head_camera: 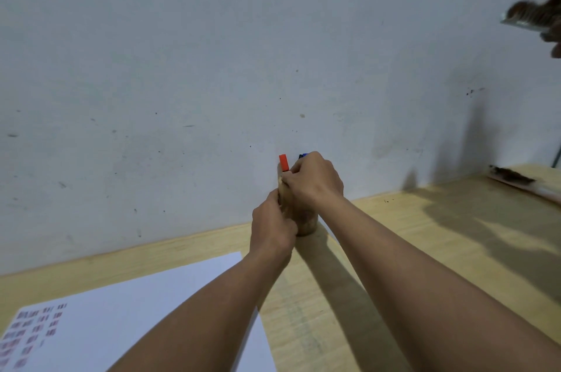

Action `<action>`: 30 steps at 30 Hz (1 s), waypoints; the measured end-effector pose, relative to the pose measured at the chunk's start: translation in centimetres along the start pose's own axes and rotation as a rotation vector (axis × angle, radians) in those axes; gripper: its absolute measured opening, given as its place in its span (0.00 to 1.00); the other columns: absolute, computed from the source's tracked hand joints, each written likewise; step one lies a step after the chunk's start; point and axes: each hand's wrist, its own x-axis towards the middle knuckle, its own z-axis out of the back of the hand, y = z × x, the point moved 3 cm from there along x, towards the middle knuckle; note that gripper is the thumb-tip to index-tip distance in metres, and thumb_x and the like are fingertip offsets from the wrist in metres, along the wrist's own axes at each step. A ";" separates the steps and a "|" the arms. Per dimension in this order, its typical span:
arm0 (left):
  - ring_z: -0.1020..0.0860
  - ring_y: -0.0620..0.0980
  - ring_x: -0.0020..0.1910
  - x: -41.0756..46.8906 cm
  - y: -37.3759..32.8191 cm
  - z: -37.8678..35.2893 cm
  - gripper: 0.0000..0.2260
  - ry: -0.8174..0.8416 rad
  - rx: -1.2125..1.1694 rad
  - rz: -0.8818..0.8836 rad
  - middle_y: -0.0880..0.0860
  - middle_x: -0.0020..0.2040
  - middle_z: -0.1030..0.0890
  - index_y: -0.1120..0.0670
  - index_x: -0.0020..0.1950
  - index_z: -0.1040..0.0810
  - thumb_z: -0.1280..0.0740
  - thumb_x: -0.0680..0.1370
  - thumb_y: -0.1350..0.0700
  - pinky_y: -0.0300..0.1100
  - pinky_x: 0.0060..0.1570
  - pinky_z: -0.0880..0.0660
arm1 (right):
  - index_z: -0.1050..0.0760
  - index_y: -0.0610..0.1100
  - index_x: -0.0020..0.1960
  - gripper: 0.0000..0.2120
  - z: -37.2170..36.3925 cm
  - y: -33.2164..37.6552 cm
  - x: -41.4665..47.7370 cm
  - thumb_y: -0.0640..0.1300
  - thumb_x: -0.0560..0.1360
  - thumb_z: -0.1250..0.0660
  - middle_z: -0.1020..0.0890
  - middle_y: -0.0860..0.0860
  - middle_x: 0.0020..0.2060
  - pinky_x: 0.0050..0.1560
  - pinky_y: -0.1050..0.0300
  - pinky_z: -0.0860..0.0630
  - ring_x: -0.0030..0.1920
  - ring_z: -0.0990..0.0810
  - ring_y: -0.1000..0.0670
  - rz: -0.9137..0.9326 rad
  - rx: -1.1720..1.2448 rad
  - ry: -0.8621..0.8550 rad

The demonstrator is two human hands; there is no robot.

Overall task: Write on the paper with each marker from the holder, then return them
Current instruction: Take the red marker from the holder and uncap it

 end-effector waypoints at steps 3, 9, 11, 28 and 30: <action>0.24 0.40 0.42 -0.3 -0.2 0.4 0.24 0.001 0.012 0.010 0.48 0.51 0.21 0.55 0.63 0.23 0.39 0.71 0.74 0.28 0.33 0.31 | 0.16 0.44 0.44 0.09 0.0 0.3 -0.2 0.47 0.79 0.32 0.15 0.50 0.40 0.35 0.59 0.28 0.37 0.20 0.50 0.023 0.100 -0.016; 0.24 0.42 0.42 -0.7 -0.3 0.9 0.23 0.004 0.033 0.059 0.49 0.52 0.21 0.54 0.61 0.24 0.37 0.71 0.73 0.29 0.32 0.32 | 0.20 0.47 0.46 0.06 1.2 1.1 -0.3 0.47 0.79 0.33 0.17 0.52 0.41 0.47 0.48 0.17 0.42 0.17 0.50 0.064 0.245 -0.085; 0.23 0.47 0.44 -0.9 -0.4 1.2 0.20 0.001 0.059 0.068 0.49 0.52 0.21 0.52 0.59 0.25 0.35 0.71 0.70 0.31 0.32 0.33 | 0.22 0.45 0.50 0.06 2.2 1.4 -0.6 0.47 0.80 0.34 0.17 0.51 0.43 0.41 0.53 0.19 0.40 0.19 0.52 0.085 0.281 -0.105; 0.17 0.49 0.50 -6.6 -6.9 16.0 0.14 -0.264 -0.172 -0.033 0.47 0.48 0.15 0.49 0.63 0.18 0.34 0.79 0.50 0.48 0.55 0.20 | 0.19 0.46 0.55 0.06 7.0 8.6 -9.2 0.43 0.79 0.31 0.16 0.51 0.46 0.40 0.52 0.18 0.42 0.18 0.51 0.337 0.187 -0.020; 0.15 0.48 0.47 -7.7 -7.8 17.7 0.12 -0.254 -0.241 -0.062 0.47 0.45 0.14 0.48 0.60 0.17 0.32 0.79 0.47 0.52 0.54 0.18 | 0.18 0.47 0.53 0.06 7.0 9.6 -10.8 0.42 0.78 0.31 0.16 0.51 0.45 0.39 0.56 0.22 0.41 0.19 0.52 0.364 0.163 0.010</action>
